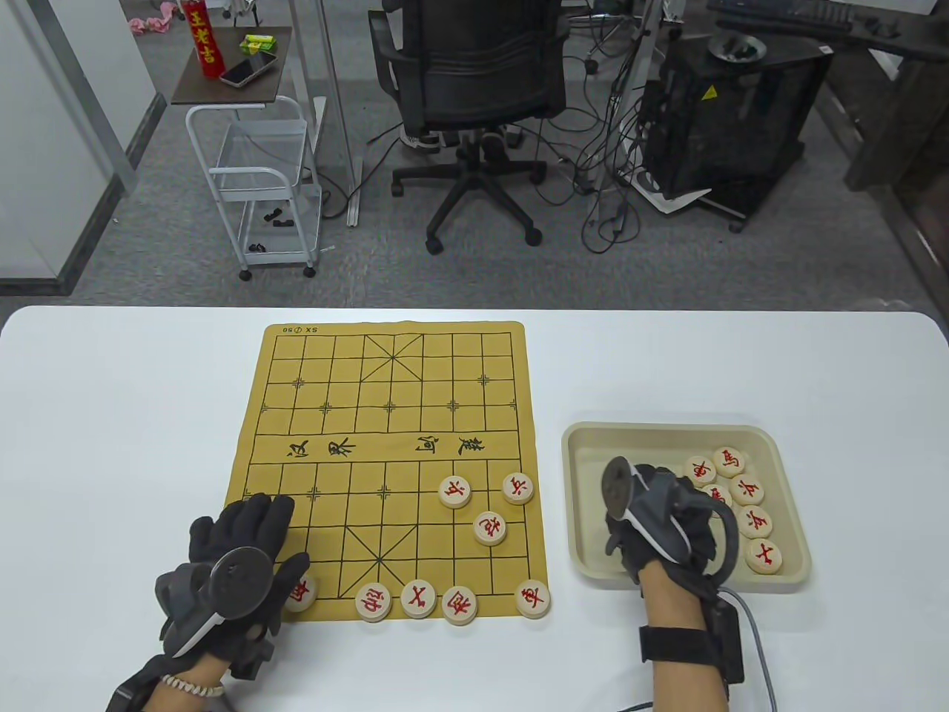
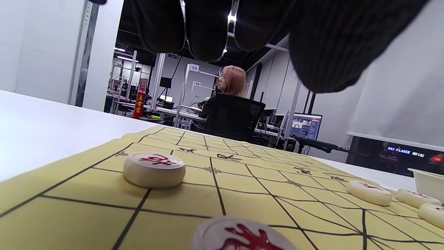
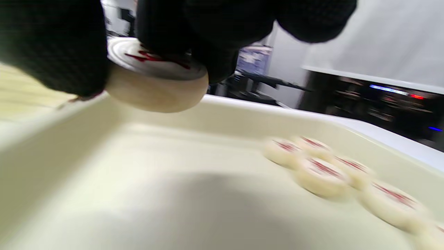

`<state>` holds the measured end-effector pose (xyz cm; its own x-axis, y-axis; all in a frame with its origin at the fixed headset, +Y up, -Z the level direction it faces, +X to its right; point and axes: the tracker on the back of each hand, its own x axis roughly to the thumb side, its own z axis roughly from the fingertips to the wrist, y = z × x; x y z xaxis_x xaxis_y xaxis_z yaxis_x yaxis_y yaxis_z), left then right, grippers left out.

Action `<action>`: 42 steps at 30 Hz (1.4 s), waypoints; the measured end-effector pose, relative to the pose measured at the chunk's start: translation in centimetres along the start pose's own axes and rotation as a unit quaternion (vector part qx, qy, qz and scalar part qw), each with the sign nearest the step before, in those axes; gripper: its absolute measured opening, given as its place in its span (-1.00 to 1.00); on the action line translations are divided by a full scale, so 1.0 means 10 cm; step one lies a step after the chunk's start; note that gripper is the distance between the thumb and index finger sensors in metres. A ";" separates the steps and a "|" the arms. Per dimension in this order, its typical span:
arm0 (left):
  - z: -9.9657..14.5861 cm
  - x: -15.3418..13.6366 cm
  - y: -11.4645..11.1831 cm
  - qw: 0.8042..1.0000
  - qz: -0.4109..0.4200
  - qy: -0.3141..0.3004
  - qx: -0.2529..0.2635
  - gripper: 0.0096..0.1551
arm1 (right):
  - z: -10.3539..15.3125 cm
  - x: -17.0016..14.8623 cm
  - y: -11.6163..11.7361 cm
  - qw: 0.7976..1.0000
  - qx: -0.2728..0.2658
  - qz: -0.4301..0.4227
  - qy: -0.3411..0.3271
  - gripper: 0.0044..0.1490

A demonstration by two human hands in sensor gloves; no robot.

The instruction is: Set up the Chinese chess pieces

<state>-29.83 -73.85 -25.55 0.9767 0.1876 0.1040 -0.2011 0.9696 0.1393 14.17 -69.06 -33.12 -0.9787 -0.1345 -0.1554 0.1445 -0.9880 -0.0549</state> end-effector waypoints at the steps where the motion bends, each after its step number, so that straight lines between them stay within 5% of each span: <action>1: 0.00 0.00 0.00 1.000 0.000 0.000 0.001 -0.03 | -0.01 0.20 -0.06 1.000 -0.005 -0.007 -0.024 -0.18; 11: 0.02 -0.01 0.00 1.000 0.003 -0.004 0.003 -0.03 | -0.06 2.12 -0.10 0.983 0.004 -0.019 -0.185 -0.18; 23: 0.02 -0.02 0.00 1.000 0.003 -0.006 -0.001 -0.03 | -0.23 2.89 0.45 0.978 0.078 0.006 -0.192 -0.19; 31: 0.02 -0.02 -0.01 1.000 -0.002 -0.009 -0.004 -0.03 | -0.22 2.50 0.32 0.979 0.068 -0.045 -0.185 -0.15; 39: 0.03 -0.01 -0.01 1.000 -0.004 -0.008 -0.002 -0.03 | -0.32 1.08 0.15 0.998 0.045 -0.033 -0.041 -0.16; 42: 0.03 -0.01 -0.01 1.000 -0.006 -0.007 -0.002 -0.03 | -0.37 0.50 0.21 0.997 0.072 0.032 0.026 -0.10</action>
<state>-29.93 -73.98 -25.27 0.9780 0.1732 0.1161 -0.1886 0.9724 0.1377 10.08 -71.50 -37.66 -0.9584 -0.1977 -0.2057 0.1809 -0.9786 0.0978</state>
